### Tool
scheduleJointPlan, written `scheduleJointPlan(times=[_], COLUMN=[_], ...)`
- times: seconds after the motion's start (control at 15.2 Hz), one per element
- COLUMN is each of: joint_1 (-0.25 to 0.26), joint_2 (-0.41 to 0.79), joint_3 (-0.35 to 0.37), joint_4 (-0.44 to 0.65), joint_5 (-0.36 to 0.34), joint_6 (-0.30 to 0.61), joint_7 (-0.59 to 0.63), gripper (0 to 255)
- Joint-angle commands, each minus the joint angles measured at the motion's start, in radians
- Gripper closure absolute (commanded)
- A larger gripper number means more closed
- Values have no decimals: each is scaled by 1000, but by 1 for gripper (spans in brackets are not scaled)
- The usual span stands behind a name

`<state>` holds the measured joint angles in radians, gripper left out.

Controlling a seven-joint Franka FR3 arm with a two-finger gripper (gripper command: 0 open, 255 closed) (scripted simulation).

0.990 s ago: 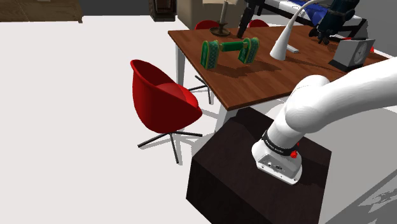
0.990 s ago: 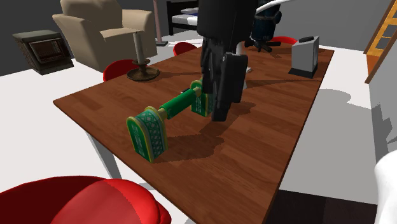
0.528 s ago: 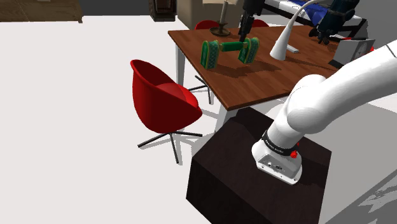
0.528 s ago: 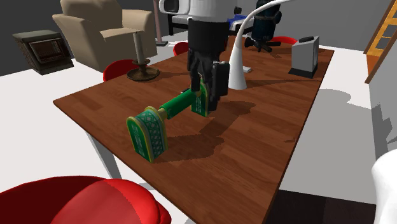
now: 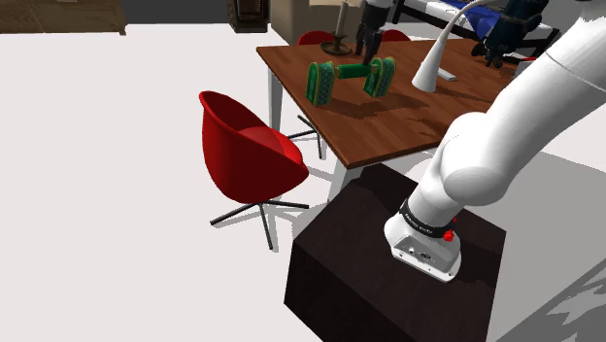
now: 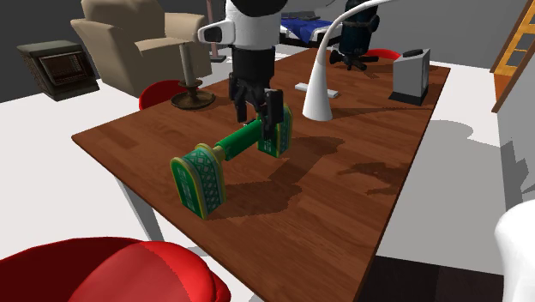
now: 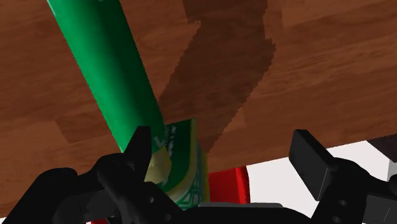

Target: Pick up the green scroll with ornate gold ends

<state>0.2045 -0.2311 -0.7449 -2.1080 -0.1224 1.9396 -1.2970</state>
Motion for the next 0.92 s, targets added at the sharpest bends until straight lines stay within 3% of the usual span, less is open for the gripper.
scheduleJointPlan(times=[0.0,0.13,0.33,0.86], joint_1=[21,25,-8,-25], joint_2=[108,223,371,414], joint_3=[-59,-95,-103,-87], joint_4=[57,122,214,150], joint_5=[59,138,246,287], joint_6=[29,43,47,138], joint_7=[-138,-269,-430,-458], gripper=[0,0,0,0])
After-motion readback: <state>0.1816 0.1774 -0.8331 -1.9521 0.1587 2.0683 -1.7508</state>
